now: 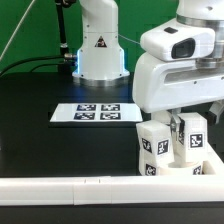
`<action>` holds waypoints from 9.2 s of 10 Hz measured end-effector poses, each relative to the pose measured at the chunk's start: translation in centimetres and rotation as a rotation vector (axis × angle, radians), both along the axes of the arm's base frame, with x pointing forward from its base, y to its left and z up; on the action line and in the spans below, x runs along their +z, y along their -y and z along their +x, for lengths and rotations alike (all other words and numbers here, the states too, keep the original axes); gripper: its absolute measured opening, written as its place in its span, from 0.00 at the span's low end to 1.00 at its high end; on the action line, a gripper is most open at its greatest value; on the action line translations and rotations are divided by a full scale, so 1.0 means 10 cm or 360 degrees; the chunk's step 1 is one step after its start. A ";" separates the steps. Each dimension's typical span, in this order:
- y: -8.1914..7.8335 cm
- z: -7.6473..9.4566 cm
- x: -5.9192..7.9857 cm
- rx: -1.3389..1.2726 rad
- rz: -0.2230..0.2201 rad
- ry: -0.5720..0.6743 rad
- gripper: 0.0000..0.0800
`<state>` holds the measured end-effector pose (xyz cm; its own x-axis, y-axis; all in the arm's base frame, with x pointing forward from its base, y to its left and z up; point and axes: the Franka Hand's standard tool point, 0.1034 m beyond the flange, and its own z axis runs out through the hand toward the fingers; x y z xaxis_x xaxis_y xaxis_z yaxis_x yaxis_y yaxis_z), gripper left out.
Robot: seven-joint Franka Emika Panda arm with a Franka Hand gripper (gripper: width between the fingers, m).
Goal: Assemble stool
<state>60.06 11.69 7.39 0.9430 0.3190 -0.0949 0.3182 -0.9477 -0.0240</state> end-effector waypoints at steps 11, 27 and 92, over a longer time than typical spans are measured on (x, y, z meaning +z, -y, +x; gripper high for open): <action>0.01 0.34 -0.01 -0.1234 0.0009 -0.0020 0.43; -0.01 0.44 -0.02 -0.3622 0.0099 -0.0179 0.43; 0.76 0.49 0.23 -0.2018 0.0090 0.0130 0.79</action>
Offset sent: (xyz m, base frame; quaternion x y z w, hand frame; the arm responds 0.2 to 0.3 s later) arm 0.0000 0.0000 0.0000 0.0000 0.0000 0.1296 0.9916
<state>64.99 4.06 9.72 0.5912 -0.8056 -0.0380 -0.8046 -0.5859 -0.0971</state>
